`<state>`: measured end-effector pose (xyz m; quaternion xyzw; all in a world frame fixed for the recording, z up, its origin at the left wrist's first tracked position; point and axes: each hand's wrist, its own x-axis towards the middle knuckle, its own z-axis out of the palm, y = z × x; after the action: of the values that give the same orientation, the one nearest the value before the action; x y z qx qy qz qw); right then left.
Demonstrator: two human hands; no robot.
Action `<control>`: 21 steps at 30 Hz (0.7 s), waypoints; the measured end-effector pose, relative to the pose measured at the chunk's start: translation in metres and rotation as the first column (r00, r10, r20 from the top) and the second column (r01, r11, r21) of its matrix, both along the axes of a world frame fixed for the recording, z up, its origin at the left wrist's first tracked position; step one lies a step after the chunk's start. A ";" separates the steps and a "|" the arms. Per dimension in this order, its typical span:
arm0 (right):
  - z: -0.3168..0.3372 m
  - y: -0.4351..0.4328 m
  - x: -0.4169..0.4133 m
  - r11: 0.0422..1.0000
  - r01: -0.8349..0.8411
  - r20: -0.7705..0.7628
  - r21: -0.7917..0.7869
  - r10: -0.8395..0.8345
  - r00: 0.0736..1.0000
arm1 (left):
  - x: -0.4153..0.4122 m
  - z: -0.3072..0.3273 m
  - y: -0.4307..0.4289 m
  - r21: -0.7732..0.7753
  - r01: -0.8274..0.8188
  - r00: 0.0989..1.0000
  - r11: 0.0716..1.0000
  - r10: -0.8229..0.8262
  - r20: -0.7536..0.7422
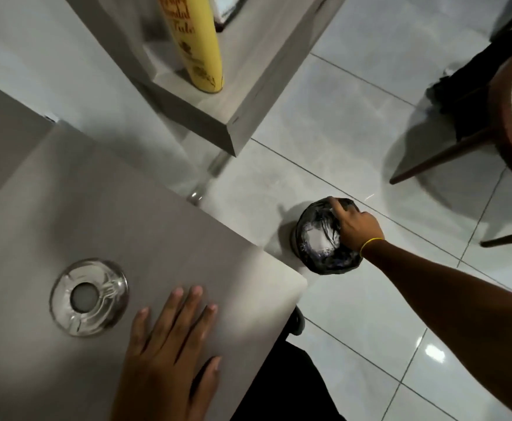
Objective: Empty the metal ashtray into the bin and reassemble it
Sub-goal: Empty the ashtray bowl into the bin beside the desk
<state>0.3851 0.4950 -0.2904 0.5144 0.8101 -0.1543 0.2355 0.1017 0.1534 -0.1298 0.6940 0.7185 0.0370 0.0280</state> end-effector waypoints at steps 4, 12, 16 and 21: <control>-0.050 -0.006 -0.009 0.981 -0.187 0.085 -0.056 0.191 0.978 | 0.002 -0.006 0.001 0.038 0.010 0.998 0.999 -0.008 -0.055; -0.095 0.002 -0.002 0.977 -0.209 0.201 -0.028 0.210 0.957 | 0.005 -0.007 0.002 0.078 0.014 0.999 0.997 -0.011 -0.035; -0.106 0.003 -0.007 0.961 -0.268 0.218 -0.071 0.277 0.936 | 0.005 -0.008 0.001 0.074 0.017 0.999 0.997 -0.014 -0.049; -0.116 0.001 -0.010 0.953 -0.296 0.252 -0.067 0.303 0.919 | 0.004 -0.008 0.002 0.098 0.017 0.999 0.995 -0.012 -0.045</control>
<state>0.3751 0.4962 -0.4069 0.3970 0.8391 -0.0588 0.3673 0.1056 0.1554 -0.1382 0.7004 0.7112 0.0569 -0.0220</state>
